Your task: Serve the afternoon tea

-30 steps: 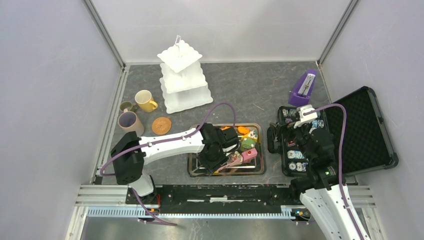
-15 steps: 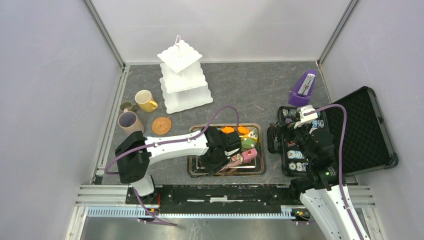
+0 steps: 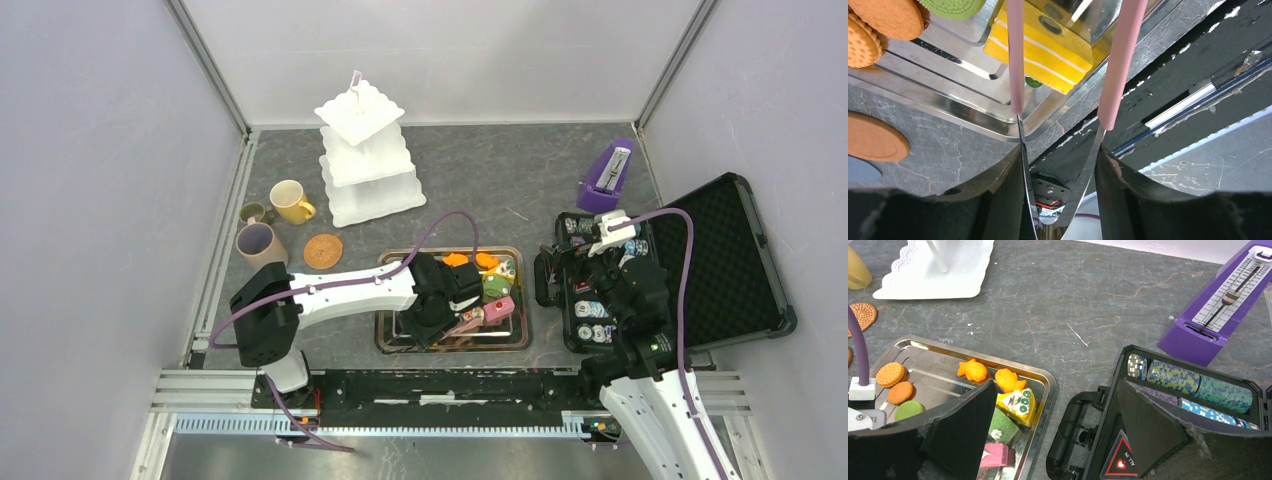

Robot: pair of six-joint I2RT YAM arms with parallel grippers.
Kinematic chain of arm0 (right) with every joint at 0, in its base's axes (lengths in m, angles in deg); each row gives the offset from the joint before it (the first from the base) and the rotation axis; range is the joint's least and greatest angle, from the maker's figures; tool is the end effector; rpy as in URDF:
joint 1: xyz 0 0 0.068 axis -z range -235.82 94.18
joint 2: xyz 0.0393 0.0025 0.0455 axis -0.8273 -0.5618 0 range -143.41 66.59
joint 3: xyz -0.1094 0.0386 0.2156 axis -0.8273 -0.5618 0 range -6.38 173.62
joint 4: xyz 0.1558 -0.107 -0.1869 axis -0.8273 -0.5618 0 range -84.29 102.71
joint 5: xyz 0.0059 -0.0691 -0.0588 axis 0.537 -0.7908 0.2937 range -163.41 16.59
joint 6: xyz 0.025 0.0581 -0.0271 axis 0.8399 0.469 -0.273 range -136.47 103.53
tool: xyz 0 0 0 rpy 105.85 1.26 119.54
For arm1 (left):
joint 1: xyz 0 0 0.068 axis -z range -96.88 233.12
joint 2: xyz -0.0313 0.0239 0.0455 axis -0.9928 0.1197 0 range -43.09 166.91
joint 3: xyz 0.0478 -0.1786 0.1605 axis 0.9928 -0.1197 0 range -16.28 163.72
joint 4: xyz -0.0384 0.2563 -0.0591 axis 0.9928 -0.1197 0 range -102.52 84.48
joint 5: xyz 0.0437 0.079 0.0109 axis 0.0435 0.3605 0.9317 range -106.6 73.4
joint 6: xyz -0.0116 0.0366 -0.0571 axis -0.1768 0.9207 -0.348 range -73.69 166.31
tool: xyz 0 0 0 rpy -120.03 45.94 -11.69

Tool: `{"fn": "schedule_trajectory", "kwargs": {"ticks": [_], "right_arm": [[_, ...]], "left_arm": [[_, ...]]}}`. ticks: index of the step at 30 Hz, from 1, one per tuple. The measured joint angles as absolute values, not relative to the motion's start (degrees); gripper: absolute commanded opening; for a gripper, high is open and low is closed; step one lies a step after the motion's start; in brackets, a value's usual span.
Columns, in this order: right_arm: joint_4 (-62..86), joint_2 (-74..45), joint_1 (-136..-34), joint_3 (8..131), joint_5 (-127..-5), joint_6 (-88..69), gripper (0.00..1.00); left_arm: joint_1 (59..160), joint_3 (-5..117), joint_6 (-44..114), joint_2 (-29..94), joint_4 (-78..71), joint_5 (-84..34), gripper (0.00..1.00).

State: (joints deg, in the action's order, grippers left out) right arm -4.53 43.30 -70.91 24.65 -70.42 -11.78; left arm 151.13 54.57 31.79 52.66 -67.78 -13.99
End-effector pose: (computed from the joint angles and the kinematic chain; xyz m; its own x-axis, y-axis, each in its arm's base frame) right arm 0.1646 0.0473 0.2780 -0.1842 0.0348 -0.9823 -0.2955 0.9512 0.0891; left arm 0.1153 -0.2787 0.1671 -0.5941 0.8022 -0.0593 0.8021 0.5964 0.0317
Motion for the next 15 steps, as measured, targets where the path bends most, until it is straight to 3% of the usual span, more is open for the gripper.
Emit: {"fn": "schedule_trajectory", "kwargs": {"ticks": [7,15], "right_arm": [[-4.53,43.3,-70.91,24.61,-70.45,-11.76,0.98],[-4.57,43.32,-70.91,24.1,-70.47,-11.74,0.98]], "left_arm": [[151.13,54.57,31.0,52.66,-67.49,-14.67,0.04],[151.13,54.55,28.73,52.7,-65.2,-15.13,0.38]]}}
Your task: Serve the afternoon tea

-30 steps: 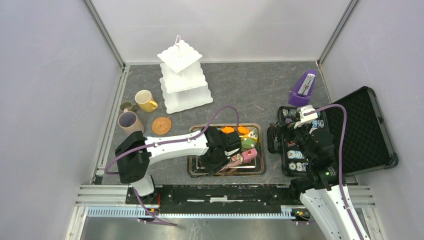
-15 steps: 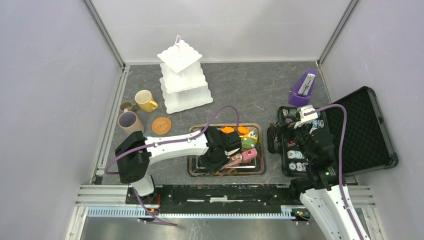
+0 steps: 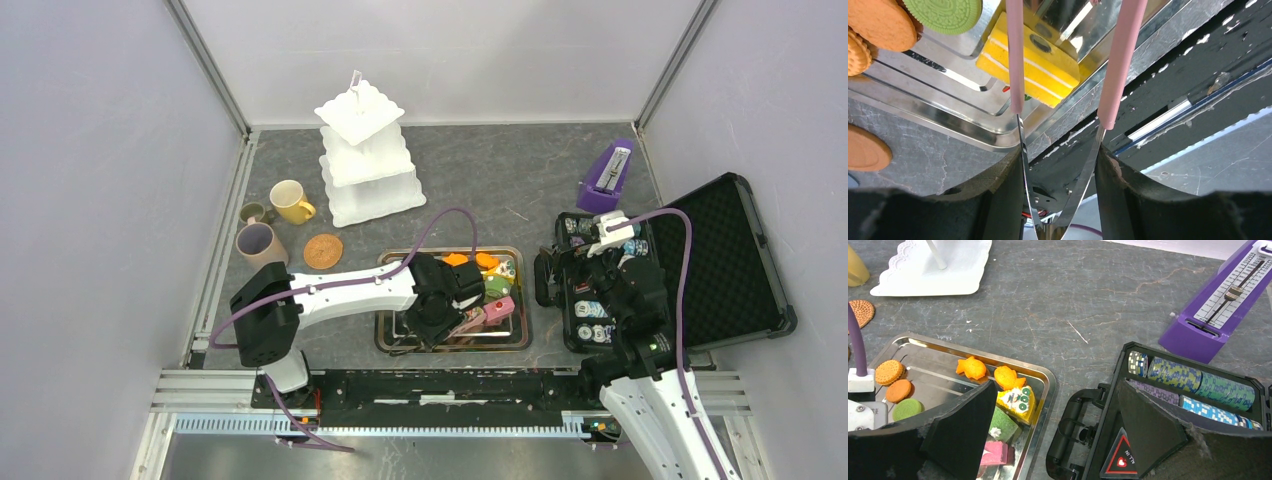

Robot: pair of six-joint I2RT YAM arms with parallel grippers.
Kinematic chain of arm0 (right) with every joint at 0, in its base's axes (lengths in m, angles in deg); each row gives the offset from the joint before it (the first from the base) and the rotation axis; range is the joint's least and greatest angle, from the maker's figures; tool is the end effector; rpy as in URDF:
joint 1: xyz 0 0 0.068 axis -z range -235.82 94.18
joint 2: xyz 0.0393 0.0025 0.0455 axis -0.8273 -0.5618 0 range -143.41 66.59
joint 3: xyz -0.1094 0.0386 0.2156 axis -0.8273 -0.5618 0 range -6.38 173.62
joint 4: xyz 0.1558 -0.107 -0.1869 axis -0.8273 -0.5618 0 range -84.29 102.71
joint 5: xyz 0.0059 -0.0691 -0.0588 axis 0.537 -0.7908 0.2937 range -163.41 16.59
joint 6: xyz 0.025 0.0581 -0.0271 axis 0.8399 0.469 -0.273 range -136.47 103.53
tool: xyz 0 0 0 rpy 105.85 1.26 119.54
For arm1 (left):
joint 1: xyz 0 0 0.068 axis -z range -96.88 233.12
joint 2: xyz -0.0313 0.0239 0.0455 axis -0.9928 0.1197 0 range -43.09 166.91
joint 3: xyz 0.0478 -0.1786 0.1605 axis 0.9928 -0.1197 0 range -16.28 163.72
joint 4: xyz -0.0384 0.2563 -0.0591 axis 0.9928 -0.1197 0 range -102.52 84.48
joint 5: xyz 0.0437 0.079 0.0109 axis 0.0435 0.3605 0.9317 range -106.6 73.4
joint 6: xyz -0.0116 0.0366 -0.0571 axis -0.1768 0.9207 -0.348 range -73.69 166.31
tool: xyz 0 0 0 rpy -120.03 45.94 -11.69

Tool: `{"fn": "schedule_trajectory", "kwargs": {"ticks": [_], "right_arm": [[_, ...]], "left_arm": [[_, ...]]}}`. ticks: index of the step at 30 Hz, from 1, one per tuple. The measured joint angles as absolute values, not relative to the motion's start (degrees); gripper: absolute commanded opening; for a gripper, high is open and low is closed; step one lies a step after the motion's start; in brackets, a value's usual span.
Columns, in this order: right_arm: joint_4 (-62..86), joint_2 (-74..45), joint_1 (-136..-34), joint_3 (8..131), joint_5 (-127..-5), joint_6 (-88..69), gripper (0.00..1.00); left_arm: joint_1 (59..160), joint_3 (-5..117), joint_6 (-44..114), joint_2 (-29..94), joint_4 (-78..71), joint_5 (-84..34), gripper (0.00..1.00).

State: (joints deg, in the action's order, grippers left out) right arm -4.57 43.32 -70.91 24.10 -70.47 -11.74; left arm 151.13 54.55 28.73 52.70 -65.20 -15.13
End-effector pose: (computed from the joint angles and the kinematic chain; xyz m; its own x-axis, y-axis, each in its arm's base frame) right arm 0.1652 0.0474 0.2745 -0.1938 0.0330 -0.9805 -0.2937 0.9517 0.0900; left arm 0.1165 -0.2845 0.1672 -0.6352 0.7663 -0.0967 0.7701 0.6379 -0.0038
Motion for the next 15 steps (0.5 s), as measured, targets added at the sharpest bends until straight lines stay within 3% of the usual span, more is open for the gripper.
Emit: {"fn": "schedule_trajectory", "kwargs": {"ticks": [15], "right_arm": [[-4.53,43.41,-70.91,24.0,-70.47,-11.74,0.98]], "left_arm": [[151.13,51.56,27.94,52.79,-61.88,-15.02,0.55]]}}
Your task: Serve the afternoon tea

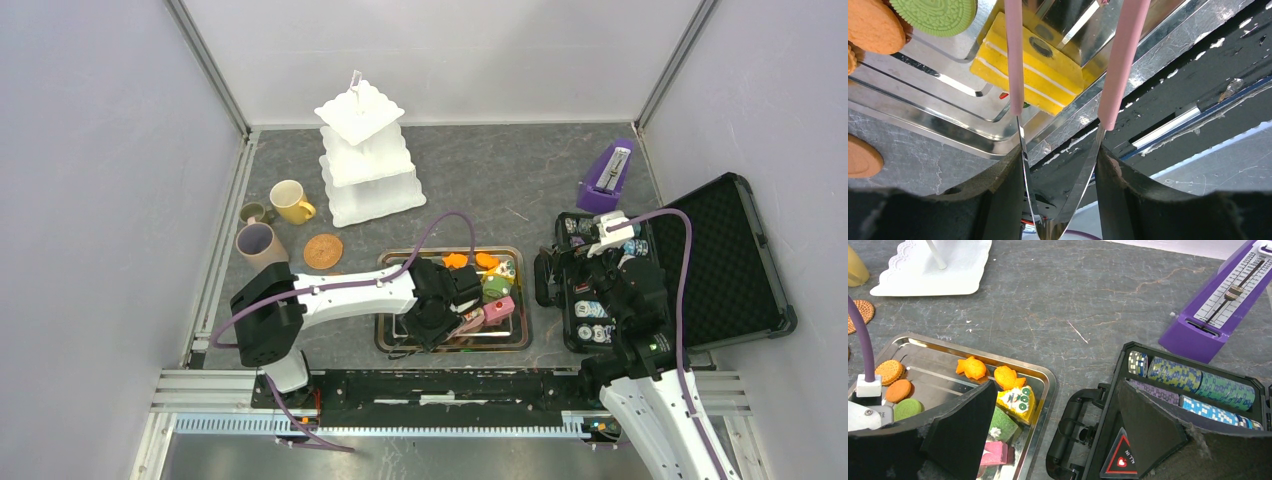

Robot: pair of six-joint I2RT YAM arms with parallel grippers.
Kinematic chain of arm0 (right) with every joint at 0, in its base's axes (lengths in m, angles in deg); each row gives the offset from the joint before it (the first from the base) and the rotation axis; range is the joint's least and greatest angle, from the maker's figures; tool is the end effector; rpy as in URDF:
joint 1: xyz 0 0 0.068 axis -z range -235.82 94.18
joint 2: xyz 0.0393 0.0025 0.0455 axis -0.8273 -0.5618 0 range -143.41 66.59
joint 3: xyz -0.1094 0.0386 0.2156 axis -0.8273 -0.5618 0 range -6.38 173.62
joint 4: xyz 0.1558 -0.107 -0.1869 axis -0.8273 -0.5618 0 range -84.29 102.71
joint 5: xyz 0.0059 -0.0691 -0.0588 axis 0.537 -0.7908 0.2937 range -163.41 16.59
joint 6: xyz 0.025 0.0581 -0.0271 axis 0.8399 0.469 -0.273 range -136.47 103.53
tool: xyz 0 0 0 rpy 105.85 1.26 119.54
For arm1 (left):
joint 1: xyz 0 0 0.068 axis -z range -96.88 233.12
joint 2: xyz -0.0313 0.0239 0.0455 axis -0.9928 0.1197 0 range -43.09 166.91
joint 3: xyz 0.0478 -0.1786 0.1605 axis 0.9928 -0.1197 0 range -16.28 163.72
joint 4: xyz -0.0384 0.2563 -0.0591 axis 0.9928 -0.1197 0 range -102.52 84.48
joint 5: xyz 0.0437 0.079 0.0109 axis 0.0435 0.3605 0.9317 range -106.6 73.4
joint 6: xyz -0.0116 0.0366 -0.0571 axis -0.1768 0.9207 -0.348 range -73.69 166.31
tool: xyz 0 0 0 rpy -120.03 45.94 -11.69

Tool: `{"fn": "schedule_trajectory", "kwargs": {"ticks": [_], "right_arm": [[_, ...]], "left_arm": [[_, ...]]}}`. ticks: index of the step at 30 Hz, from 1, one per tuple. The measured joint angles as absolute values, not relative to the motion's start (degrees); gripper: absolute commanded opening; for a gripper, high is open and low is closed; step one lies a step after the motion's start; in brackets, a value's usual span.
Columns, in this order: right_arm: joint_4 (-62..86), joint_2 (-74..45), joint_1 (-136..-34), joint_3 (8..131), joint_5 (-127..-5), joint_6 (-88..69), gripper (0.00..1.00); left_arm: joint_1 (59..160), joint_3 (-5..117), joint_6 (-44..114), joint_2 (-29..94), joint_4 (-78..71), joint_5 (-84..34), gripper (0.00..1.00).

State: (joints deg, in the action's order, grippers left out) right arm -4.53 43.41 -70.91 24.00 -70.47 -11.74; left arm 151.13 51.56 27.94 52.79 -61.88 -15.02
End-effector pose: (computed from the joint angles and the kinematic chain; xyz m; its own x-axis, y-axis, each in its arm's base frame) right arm 0.1651 0.0474 0.2742 -0.1933 0.0331 -0.9806 -0.2937 0.9516 0.0900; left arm 0.1157 -0.2825 0.1538 -0.6455 0.7570 -0.1012 0.7612 0.6485 -0.0047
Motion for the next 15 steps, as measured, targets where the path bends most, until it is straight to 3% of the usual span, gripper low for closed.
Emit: {"fn": "schedule_trajectory", "kwargs": {"ticks": [3,6,11,14,15], "right_arm": [[-4.51,43.41,-70.91,23.93,-70.47,-11.72,0.98],[-4.53,43.41,-70.91,23.84,-70.47,-11.74,0.98],[-4.53,43.41,-70.91,23.82,-70.47,-11.74,0.98],[-4.53,43.39,-70.91,23.82,-70.47,-11.74,0.98],[-4.53,43.39,-70.91,23.82,-70.49,-11.74,0.98]], "left_arm": [[151.13,51.16,27.94,52.79,-61.55,-14.97,0.44],[151.13,50.92,27.94,52.79,-61.33,-14.86,0.2],[151.13,50.86,27.94,52.79,-61.07,-14.51,0.03],[151.13,50.84,27.97,52.77,-61.07,-14.36,0.03],[151.15,50.81,27.97,52.77,-61.07,-14.12,0.07]]}}
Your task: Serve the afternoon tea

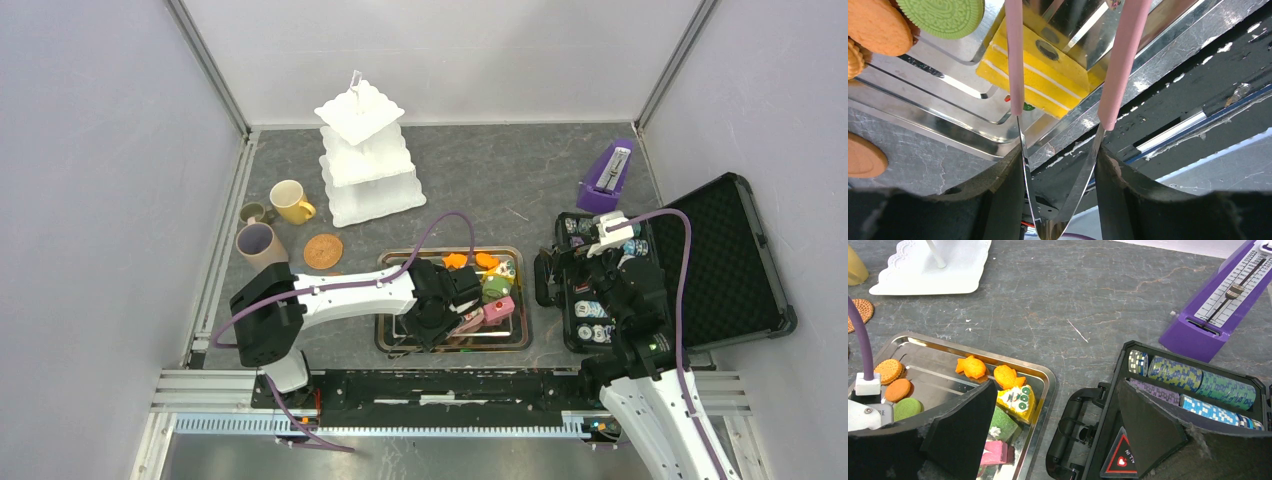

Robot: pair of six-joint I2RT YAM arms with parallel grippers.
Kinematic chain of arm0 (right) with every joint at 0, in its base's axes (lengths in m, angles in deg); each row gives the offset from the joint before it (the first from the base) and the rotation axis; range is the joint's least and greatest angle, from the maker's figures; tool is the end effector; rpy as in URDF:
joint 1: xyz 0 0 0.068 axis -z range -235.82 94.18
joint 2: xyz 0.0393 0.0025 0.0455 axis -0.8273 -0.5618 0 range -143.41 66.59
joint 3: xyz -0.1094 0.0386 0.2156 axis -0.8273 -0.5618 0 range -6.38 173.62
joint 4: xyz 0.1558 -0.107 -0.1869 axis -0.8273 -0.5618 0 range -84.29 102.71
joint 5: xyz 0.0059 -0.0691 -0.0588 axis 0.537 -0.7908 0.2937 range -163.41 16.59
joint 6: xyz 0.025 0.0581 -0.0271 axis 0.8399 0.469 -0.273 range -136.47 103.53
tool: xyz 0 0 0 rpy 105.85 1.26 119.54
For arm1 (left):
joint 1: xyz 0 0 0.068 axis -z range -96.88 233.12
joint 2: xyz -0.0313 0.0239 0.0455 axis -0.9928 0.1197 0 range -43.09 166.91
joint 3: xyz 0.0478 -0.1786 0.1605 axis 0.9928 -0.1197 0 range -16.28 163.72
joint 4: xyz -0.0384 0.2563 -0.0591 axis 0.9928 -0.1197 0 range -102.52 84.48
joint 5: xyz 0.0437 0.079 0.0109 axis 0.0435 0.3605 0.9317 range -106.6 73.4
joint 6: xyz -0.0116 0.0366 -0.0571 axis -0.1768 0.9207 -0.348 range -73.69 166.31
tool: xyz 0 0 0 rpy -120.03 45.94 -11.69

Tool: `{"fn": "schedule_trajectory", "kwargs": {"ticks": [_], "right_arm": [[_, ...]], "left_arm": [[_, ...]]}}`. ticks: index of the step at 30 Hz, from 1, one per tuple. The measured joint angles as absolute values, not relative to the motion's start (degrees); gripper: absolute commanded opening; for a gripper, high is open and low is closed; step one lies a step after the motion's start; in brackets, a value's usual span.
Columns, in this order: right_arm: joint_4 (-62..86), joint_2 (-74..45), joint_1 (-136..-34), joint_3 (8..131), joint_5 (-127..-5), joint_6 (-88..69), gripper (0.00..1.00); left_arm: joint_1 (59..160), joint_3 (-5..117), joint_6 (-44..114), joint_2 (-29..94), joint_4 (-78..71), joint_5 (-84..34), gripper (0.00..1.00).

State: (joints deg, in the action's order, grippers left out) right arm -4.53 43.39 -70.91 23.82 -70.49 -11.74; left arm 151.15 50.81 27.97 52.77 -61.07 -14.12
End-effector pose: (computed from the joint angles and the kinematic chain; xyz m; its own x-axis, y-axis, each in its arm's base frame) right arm 0.1654 0.0474 0.2730 -0.1966 0.0322 -0.9800 -0.2931 0.9518 0.0901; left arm 0.1162 -0.2815 0.1507 -0.6445 0.7570 -0.1074 0.7607 0.6490 0.0098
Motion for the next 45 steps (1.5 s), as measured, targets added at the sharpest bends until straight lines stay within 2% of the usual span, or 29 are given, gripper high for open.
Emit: {"fn": "schedule_trajectory", "kwargs": {"ticks": [4,6,11,17,20,28,35,42,45], "right_arm": [[-4.53,43.28,-70.91,23.82,-70.47,-11.74,0.98],[-4.55,43.21,-70.91,23.82,-70.47,-11.76,0.98],[-4.53,42.82,-70.91,23.82,-70.45,-11.74,0.98],[-4.53,42.62,-70.91,23.82,-70.45,-11.72,0.98],[-4.53,42.6,-70.91,23.82,-70.45,-11.72,0.98],[-4.38,42.58,-70.91,23.8,-70.38,-11.32,0.98],[-3.7,41.73,-70.91,23.78,-69.51,-10.97,0.98],[-3.68,41.64,-70.91,23.78,-69.44,-10.93,0.98],[-3.65,41.55,-70.91,23.78,-69.31,-10.91,0.98]], "left_arm": [[151.13,50.38,27.99,51.78,-60.69,-13.51,0.48],[151.13,50.03,28.05,50.6,-60.52,-13.44,0.54],[151.13,49.92,28.62,47.33,-60.28,-13.33,0.51],[150.74,49.46,29.3,43.28,-59.91,-9.18,0.56],[148.53,48.37,29.28,38.98,-58.97,-7.24,0.64],[126.85,36.91,26.35,27.89,-51.01,-3.63,0.71],[120.16,30.07,20.05,27.81,-44.11,-0.72,0.75],[119.94,26.14,15.62,29.69,-37.22,1.14,0.75],[119.94,25.42,14.74,31.15,-35.95,1.42,0.79]]}}
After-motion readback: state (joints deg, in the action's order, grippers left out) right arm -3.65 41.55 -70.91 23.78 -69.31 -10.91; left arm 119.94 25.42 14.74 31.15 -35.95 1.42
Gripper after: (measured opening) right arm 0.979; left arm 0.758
